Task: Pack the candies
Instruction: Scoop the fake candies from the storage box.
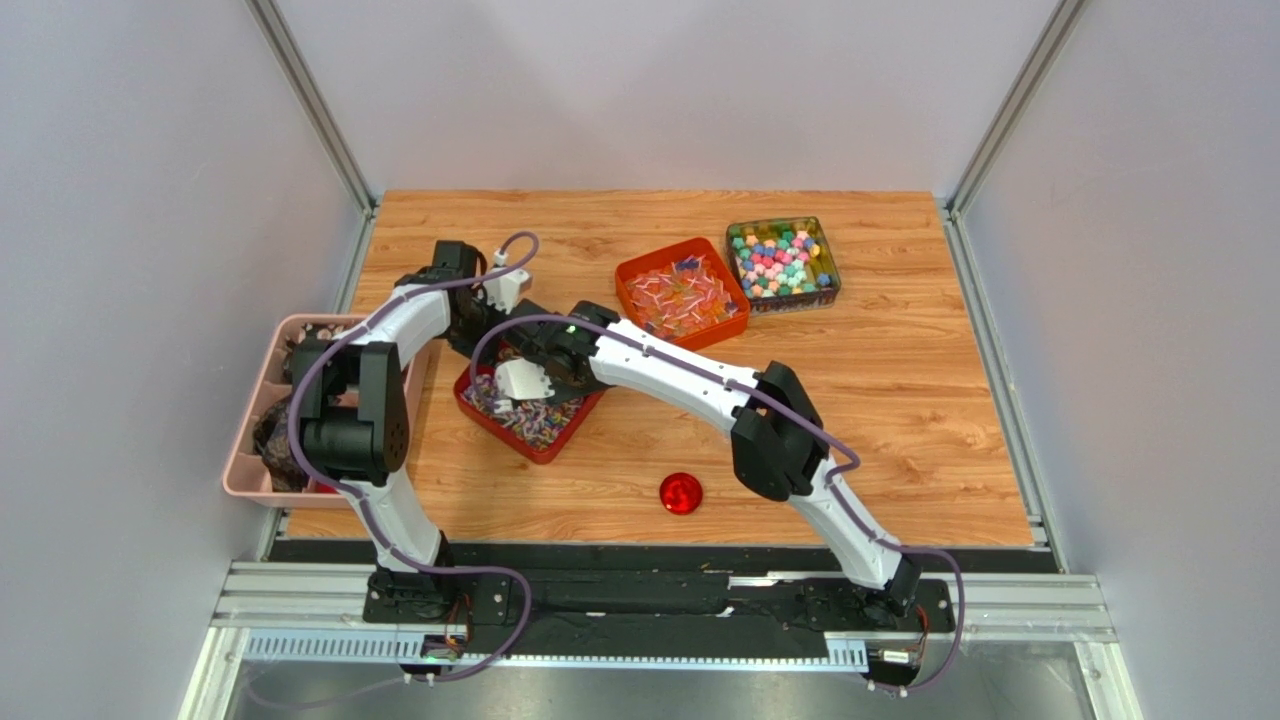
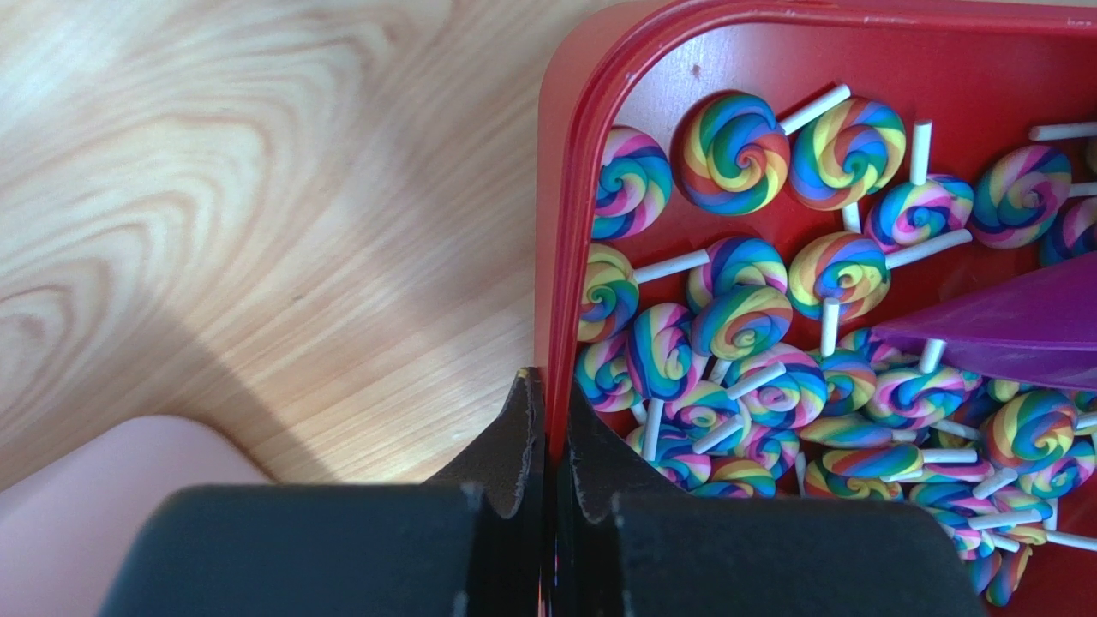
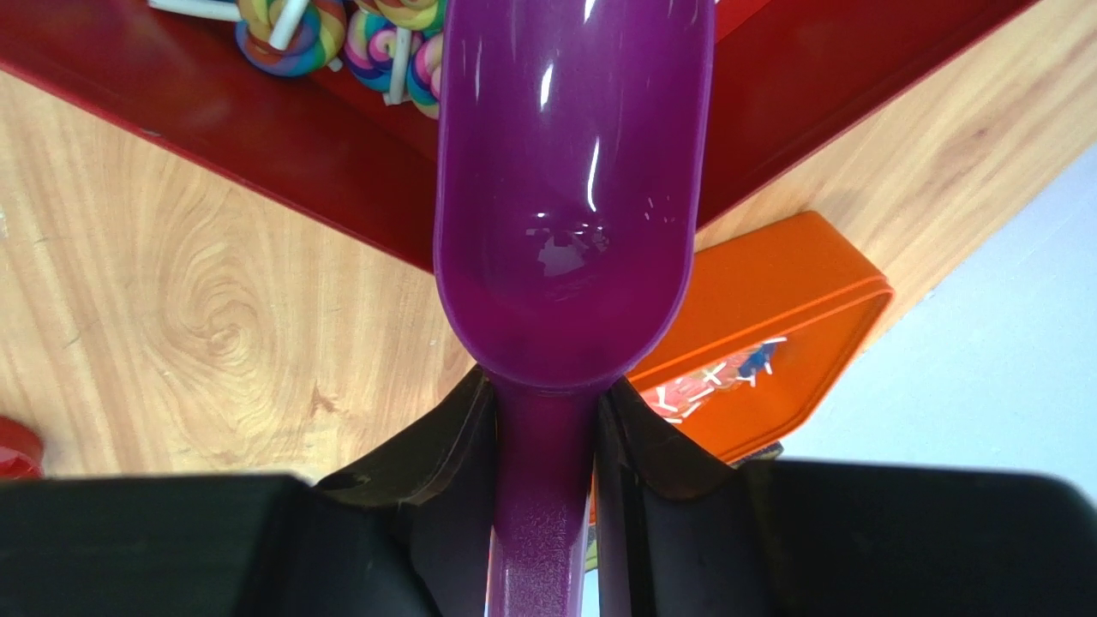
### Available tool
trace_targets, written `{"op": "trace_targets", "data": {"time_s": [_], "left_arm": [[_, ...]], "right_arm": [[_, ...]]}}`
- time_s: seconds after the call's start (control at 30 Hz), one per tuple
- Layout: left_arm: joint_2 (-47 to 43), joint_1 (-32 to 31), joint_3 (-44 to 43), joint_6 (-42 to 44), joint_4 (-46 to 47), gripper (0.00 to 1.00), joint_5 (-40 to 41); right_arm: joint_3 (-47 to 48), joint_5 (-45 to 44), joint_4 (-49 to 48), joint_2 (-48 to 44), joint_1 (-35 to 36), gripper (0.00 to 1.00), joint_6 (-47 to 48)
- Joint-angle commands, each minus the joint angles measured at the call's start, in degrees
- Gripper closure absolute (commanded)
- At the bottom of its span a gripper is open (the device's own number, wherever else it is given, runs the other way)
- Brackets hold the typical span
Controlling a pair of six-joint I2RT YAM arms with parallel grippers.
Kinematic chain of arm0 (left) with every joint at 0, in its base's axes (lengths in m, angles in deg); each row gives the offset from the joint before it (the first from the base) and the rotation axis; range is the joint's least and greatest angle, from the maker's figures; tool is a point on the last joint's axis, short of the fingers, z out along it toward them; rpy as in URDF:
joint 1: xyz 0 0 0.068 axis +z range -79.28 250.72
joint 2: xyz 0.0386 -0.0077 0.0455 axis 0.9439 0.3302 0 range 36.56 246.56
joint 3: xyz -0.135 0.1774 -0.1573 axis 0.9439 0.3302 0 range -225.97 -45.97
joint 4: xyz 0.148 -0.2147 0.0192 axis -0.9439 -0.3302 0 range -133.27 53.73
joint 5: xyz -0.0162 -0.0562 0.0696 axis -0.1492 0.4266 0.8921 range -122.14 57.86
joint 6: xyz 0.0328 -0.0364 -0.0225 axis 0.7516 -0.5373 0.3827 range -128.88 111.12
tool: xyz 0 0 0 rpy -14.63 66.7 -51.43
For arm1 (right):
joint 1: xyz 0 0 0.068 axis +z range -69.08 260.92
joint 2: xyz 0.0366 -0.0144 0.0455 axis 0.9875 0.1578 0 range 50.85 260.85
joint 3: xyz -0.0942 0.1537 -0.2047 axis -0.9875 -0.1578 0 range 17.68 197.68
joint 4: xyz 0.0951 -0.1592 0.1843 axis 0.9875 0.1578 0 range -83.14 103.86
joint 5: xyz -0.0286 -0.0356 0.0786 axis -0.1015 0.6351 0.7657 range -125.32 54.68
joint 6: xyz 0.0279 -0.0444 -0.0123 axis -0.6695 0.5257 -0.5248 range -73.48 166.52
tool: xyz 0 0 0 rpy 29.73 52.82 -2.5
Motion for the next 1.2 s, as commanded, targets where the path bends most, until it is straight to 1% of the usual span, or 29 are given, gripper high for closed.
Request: {"op": "trace_targets", "data": {"time_s": [0.0,0.03,0.07,0.1,0.17,0.23,0.27,0.33,0.37,0.47,0.53,0.57,0.7,0.83,0.9,0.93,0.97,1.0,1.03,1.07,1.1,1.17], "left_arm": [[-6.35,-0.49,-1.81,-5.72,6.88,1.00,-12.98],[-6.44,-0.49,-1.63,-5.72,7.05,1.00,-12.99],[-6.52,-0.58,-1.55,-5.63,7.32,1.00,-12.90],[-6.44,-0.58,-1.63,-5.72,7.23,1.00,-12.64],[-6.52,-0.84,-1.90,-6.07,6.71,1.00,-11.50],[-6.87,-0.93,-1.90,-6.33,6.61,1.00,-11.06],[-7.40,-0.93,-1.64,-6.33,6.88,1.00,-10.97],[-7.93,-1.02,-1.37,-6.51,7.32,1.00,-10.62],[-7.93,-1.02,-1.37,-6.60,7.41,1.00,-10.53],[-7.93,-1.02,-1.37,-6.95,7.58,1.00,-10.53],[-7.93,-1.11,-1.37,-6.86,7.76,1.00,-10.53],[-7.93,-1.19,-1.46,-6.86,7.93,1.00,-10.61],[-7.84,-1.46,-1.46,-7.03,7.85,1.00,-10.44],[-8.28,-1.64,-1.28,-7.82,7.58,1.00,-8.60],[-8.54,-1.72,-1.11,-8.18,7.41,1.00,-8.33],[-8.81,-1.72,-1.02,-8.44,7.41,1.00,-7.72],[-8.90,-1.72,-0.93,-8.70,7.58,1.00,-7.63],[-8.90,-1.72,-0.84,-8.79,7.76,1.00,-7.63],[-9.07,-1.72,-0.75,-9.14,7.85,1.00,-7.28],[-9.07,-1.81,-0.58,-9.41,8.19,1.00,-7.19],[-8.99,-1.81,-0.58,-9.50,8.20,1.00,-7.19],[-9.07,-1.81,-0.40,-9.85,8.46,1.00,-7.45]], "right_arm": [[2.24,12.51,7.59,3.44,1.51,1.00,1.20],[5.39,15.23,9.44,5.53,1.43,1.00,-0.37],[8.82,15.17,10.94,6.51,1.34,1.00,-1.17],[9.20,14.39,10.70,7.04,1.51,1.00,-1.44],[7.81,9.74,6.85,7.14,1.78,1.00,-2.32],[4.91,8.24,4.99,6.09,2.30,1.00,-2.41],[3.33,7.10,1.41,5.56,2.48,1.00,-2.67],[-1.24,3.68,-2.12,4.06,3.09,1.00,-1.45],[-1.86,3.31,-4.31,3.89,3.27,1.00,-0.74],[-0.46,2.08,-5.64,4.85,3.53,1.00,-1.17],[-2.47,-1.25,-9.15,4.59,4.15,1.00,-0.65],[-2.75,-1.44,-11.61,4.50,4.32,1.00,-0.39],[-0.73,-0.91,-11.46,4.59,4.94,1.00,-1.26],[-2.39,-0.91,-11.45,3.18,6.08,1.00,-0.30],[-2.84,0.48,-10.23,2.57,6.78,1.00,-0.03],[-2.31,3.02,-8.40,2.48,6.79,1.00,-0.30],[-1.53,4.26,-7.34,2.56,6.87,1.00,-0.73],[1.18,5.32,-6.19,3.44,6.87,1.00,-1.43],[3.64,8.02,-2.61,4.14,6.79,1.00,-2.14],[5.93,9.01,-1.10,5.02,6.79,1.00,-3.62],[9.43,9.45,-0.04,6.68,6.79,1.00,-4.42],[9.04,6.49,-1.86,7.40,7.14,1.00,-4.69]]}}
